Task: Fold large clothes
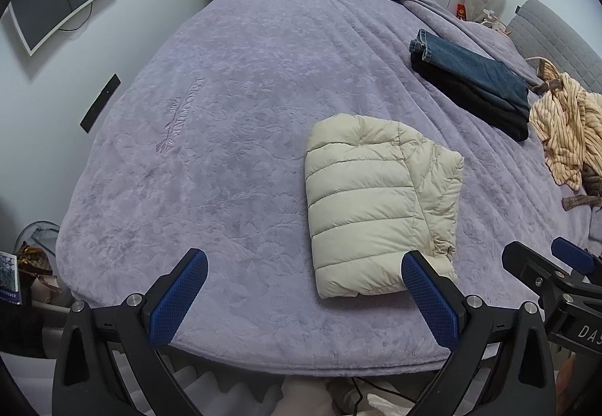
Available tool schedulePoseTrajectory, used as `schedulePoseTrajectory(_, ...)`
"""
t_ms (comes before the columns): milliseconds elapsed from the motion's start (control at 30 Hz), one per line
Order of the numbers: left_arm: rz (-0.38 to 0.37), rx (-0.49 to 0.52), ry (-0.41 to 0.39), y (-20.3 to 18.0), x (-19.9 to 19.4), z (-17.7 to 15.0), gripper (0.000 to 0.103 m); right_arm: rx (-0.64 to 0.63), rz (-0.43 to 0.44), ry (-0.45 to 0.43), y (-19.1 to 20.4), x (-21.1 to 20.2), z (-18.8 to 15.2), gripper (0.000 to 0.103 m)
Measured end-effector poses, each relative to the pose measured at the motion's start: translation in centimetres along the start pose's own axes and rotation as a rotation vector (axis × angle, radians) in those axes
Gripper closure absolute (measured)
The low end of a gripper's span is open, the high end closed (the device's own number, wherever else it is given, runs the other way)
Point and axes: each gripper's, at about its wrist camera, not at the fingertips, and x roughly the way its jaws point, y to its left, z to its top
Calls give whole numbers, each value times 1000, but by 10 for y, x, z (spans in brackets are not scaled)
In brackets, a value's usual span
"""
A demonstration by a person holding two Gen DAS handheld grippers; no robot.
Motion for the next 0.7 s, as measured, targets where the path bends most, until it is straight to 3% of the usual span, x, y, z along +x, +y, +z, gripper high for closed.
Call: schedulePoseTrajectory(700, 0, -4, 5, -4, 0, 0, 0, -5, -6, -1, 0, -1, 1, 0)
